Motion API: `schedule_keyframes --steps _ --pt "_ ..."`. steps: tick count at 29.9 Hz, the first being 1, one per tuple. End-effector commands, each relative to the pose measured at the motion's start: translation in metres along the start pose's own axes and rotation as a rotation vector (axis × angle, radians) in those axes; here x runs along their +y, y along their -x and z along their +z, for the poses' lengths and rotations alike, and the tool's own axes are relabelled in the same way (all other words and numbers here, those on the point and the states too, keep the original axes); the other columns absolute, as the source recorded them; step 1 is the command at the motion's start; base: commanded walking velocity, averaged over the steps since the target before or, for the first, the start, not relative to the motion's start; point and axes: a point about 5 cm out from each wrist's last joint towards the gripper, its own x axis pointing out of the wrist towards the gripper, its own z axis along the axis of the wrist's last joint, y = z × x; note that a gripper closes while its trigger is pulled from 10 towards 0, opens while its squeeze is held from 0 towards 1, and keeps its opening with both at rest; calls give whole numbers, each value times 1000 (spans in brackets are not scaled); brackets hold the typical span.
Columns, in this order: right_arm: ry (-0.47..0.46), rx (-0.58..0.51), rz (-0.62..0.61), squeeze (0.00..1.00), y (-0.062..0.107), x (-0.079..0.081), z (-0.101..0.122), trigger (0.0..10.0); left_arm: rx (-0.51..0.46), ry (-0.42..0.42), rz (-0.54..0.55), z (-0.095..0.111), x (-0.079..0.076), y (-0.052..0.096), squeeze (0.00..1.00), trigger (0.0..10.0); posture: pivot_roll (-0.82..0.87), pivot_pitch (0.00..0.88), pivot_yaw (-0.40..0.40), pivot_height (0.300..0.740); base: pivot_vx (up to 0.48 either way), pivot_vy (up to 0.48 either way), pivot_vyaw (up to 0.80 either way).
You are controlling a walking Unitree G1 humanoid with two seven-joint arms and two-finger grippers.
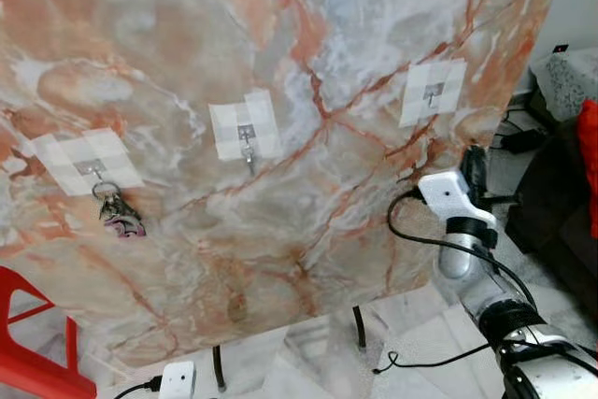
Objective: Hang keys on a hook
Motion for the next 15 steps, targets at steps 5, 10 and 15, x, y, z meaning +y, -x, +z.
schedule_keyframes --steps 5,10,15 --pt "51 -86 -49 0 -13 -7 12 10000 10 2 4 -3 2 1 0 10000 -71 0 13 740 0 0 0" --pt "51 -79 -27 0 -19 -6 17 10000 8 1 3 -3 2 1 0 10000 -69 0 13 740 0 0 0" --pt "47 -100 12 0 -29 -5 29 10000 6 1 2 -3 2 1 0 10000 -69 0 13 740 0 0 0"
